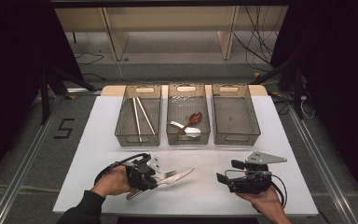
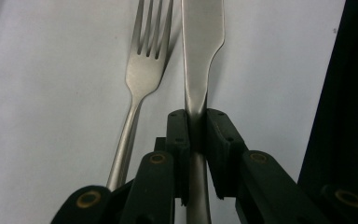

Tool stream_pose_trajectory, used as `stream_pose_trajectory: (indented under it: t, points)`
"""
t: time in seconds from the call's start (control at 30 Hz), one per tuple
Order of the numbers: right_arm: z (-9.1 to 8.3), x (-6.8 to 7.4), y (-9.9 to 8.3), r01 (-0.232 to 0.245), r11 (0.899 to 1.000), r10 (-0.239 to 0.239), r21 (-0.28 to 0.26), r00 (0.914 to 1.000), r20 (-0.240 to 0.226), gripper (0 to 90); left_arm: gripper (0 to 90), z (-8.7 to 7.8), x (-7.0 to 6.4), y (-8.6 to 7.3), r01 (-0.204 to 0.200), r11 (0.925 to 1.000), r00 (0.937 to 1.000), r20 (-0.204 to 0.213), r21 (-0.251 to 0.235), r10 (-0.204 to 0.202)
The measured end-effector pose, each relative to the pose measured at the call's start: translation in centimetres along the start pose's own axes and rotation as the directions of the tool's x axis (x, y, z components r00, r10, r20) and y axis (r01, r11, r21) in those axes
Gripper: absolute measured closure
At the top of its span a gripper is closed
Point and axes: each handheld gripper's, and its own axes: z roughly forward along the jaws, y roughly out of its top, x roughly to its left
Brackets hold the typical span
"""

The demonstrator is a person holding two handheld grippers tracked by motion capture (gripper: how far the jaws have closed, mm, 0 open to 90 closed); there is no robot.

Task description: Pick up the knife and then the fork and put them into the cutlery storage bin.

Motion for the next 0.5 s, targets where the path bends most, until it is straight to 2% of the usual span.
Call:
stream_pose_trajectory:
  t: [0.27,0.33,0.37,0.4,0.43,0.47,0.5]
  points:
    - [0.1,-0.1,0.0,-0.002,1.000,0.002,-0.005,1.0000,-0.004,19.1,79.7,-0.5,0.3,0.5,0.055,0.9968,0.9984,-0.006,-0.058,-0.055]
    - [0.1,-0.1,0.0,-0.003,1.000,0.003,-0.007,1.0000,-0.004,19.1,79.7,-0.8,0.6,0.9,0.084,0.9915,0.9964,-0.005,-0.100,-0.085]
    - [0.1,-0.1,0.0,-0.003,1.000,0.003,-0.007,1.0000,-0.004,19.1,79.7,-0.8,0.6,0.9,0.084,0.9915,0.9964,-0.005,-0.100,-0.085]
    - [0.1,-0.1,0.0,-0.001,1.000,0.001,-0.006,1.0000,-0.003,19.1,79.7,-1.0,0.9,1.1,0.105,0.9861,0.9943,-0.004,-0.128,-0.106]
    - [0.1,-0.1,0.0,-0.001,1.000,0.001,-0.006,1.0000,-0.004,19.1,79.7,-1.0,0.9,1.1,0.105,0.9861,0.9943,-0.004,-0.128,-0.106]
    - [0.1,-0.1,0.0,-0.001,1.000,0.001,-0.006,1.0000,-0.004,19.1,79.7,-1.2,1.2,1.3,0.125,0.9802,0.9918,-0.006,-0.153,-0.128]
    - [0.1,-0.1,0.0,-0.001,1.000,0.001,-0.007,1.0000,-0.004,19.1,79.7,-1.2,1.2,1.3,0.125,0.9802,0.9918,-0.006,-0.153,-0.128]
